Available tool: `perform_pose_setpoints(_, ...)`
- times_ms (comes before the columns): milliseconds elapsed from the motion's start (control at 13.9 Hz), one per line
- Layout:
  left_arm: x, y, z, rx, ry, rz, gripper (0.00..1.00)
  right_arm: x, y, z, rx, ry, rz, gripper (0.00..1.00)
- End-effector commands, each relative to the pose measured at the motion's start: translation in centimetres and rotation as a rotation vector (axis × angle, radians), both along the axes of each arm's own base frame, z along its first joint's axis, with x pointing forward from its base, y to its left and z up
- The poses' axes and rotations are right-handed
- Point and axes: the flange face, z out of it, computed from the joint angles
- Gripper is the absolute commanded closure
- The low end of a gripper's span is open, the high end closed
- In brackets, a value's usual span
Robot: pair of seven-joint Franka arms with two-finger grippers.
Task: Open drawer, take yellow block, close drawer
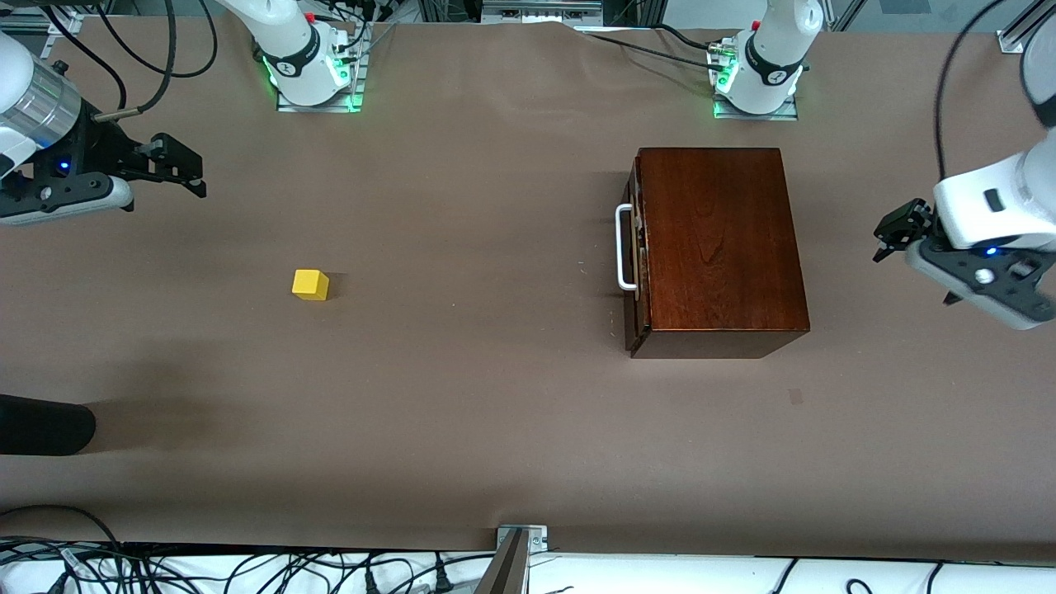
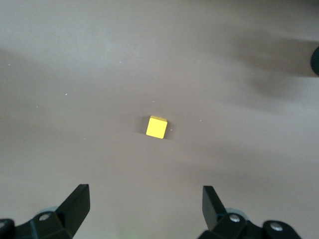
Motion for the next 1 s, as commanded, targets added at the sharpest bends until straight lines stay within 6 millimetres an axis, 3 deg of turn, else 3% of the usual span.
perform_pose_setpoints(0, -4.8, 0.2, 0.4, -0.024, -0.048, 0.329, 0.00, 0.3, -0.6, 0.8, -0.009, -0.026, -0.002, 0.00)
perform_pose_setpoints(143, -6.7, 1.0, -0.1, -0.025, -0.066, 0.377, 0.00, 0.3, -0.4, 2.2, -0.018, -0.051, 0.007, 0.00)
perform_pose_setpoints(287, -8.1, 1.2, -0.7, -0.024, -0.054, 0.385, 0.00, 0.3, -0.7, 2.4, -0.020, -0.052, 0.004, 0.00)
perform_pose_setpoints(502, -8.1, 1.5, -1.0, -0.027, -0.016, 0.381, 0.00, 0.2, -1.0, 2.0, -0.039, -0.042, -0.002, 0.00)
perform_pose_setpoints(789, -7.6, 0.9, -0.6, -0.026, -0.003, 0.373, 0.00, -0.1, -0.8, 3.2, -0.026, -0.062, -0.001, 0.00)
perform_pose_setpoints(932, -7.7, 0.9, -0.6, -0.024, 0.006, 0.372, 0.00, 0.1, -0.7, 2.5, -0.027, -0.045, 0.004, 0.00)
